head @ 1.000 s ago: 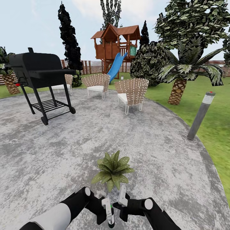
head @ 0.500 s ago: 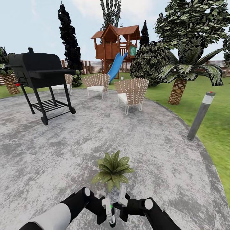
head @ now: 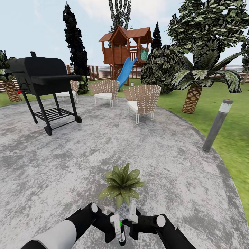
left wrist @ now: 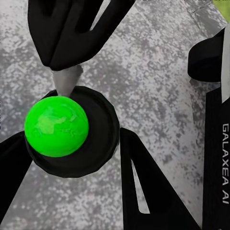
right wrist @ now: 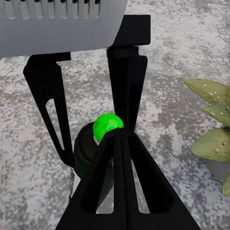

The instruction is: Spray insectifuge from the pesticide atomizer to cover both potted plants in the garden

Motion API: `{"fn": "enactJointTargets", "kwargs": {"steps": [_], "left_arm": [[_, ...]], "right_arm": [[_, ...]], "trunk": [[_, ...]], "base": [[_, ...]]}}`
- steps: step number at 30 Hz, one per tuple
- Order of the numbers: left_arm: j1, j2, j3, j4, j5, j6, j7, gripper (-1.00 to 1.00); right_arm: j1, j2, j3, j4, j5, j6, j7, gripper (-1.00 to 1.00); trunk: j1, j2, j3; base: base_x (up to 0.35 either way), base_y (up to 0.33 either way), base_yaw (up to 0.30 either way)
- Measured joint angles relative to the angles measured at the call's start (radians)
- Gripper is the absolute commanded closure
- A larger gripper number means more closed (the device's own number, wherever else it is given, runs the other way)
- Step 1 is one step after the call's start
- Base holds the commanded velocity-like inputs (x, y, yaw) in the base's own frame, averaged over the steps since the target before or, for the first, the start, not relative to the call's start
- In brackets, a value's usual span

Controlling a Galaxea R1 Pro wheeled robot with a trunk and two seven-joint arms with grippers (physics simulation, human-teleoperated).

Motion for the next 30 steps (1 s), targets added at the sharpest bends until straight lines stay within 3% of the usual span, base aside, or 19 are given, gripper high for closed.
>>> {"fn": "enactJointTargets", "kwargs": {"steps": [19, 21, 23, 30], "left_arm": [[0.0, 0.009, -0.004, 0.004, -0.003, 0.004, 0.004, 1.0], [0.0, 0.026, -0.006, 0.009, -0.006, 0.009, 0.005, 1.0], [0.0, 0.059, -0.01, 0.027, -0.01, 0.011, 0.006, 1.0], [0.0, 0.213, -0.014, 0.052, -0.011, 0.008, 0.006, 1.0]], "right_arm": [[0.0, 0.0, 0.0, 0.002, 0.002, 0.0, -0.001, 1.0], [0.0, 0.0, 0.0, 0.002, 0.003, 0.0, 0.0, 1.0], [0.0, -0.001, -0.001, 0.004, 0.004, -0.001, 0.0, 1.0], [0.0, -0.009, -0.009, 0.004, 0.006, -0.002, -0.001, 1.0]], "trunk": [[0.0, 0.0, 0.0], [0.0, 0.0, 0.0], [0.0, 0.0, 0.0], [0.0, 0.0, 0.0]], "base": [[0.0, 0.0, 0.0], [0.0, 0.0, 0.0], [0.0, 0.0, 0.0], [0.0, 0.0, 0.0]]}}
